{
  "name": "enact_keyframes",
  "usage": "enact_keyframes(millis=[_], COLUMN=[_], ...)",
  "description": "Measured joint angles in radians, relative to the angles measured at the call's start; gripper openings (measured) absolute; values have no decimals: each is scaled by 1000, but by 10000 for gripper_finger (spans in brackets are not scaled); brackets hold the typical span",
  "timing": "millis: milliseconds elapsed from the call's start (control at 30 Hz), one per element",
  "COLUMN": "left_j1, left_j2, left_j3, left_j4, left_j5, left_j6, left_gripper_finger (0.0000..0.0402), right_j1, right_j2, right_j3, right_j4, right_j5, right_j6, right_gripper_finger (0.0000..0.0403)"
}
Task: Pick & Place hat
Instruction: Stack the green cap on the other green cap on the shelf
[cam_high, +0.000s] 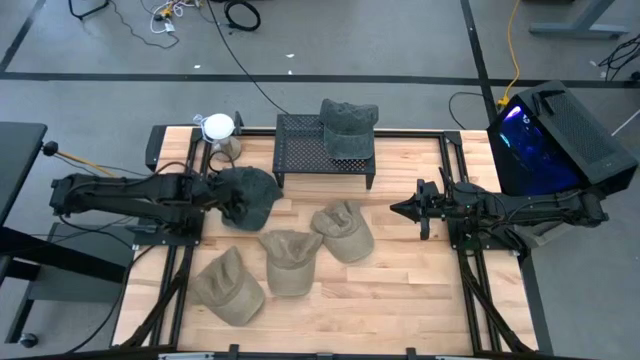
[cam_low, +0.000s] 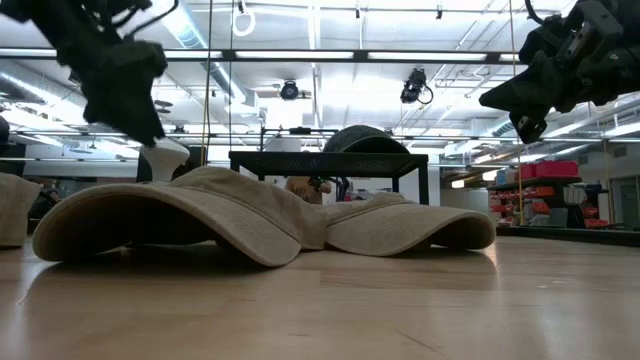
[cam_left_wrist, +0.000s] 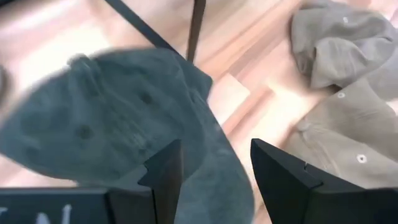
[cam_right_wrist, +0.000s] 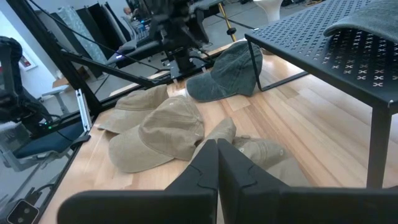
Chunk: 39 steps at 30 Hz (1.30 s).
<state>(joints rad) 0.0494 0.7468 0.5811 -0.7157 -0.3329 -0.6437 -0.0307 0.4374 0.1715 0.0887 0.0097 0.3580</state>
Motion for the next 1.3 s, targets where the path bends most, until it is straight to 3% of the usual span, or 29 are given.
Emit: enact_keyframes(millis=[233, 433, 600, 833, 1067, 1300], left_j1=[0, 68, 147, 245, 284, 286], left_j2=[19, 87, 159, 275, 366, 386], left_j3=[149, 165, 165, 165, 165, 165], left_j4=[-217, -304, -311, -306, -279, -201], left_j5=[-123, -108, -100, 15, 13, -1], left_j6=[30, -88, -169, -205, -210, -209], left_gripper_finger=[193, 193, 193, 193, 195, 261], right_j1=[0, 0, 0, 0, 0, 0], right_j2=[0, 0, 0, 0, 0, 0], right_j3=[0, 0, 0, 0, 0, 0], right_j4=[0, 0, 0, 0, 0, 0], right_j5=[0, 0, 0, 0, 0, 0], right_j6=[0, 0, 0, 0, 20, 34], right_gripper_finger=[0, 0, 0, 0, 0, 0])
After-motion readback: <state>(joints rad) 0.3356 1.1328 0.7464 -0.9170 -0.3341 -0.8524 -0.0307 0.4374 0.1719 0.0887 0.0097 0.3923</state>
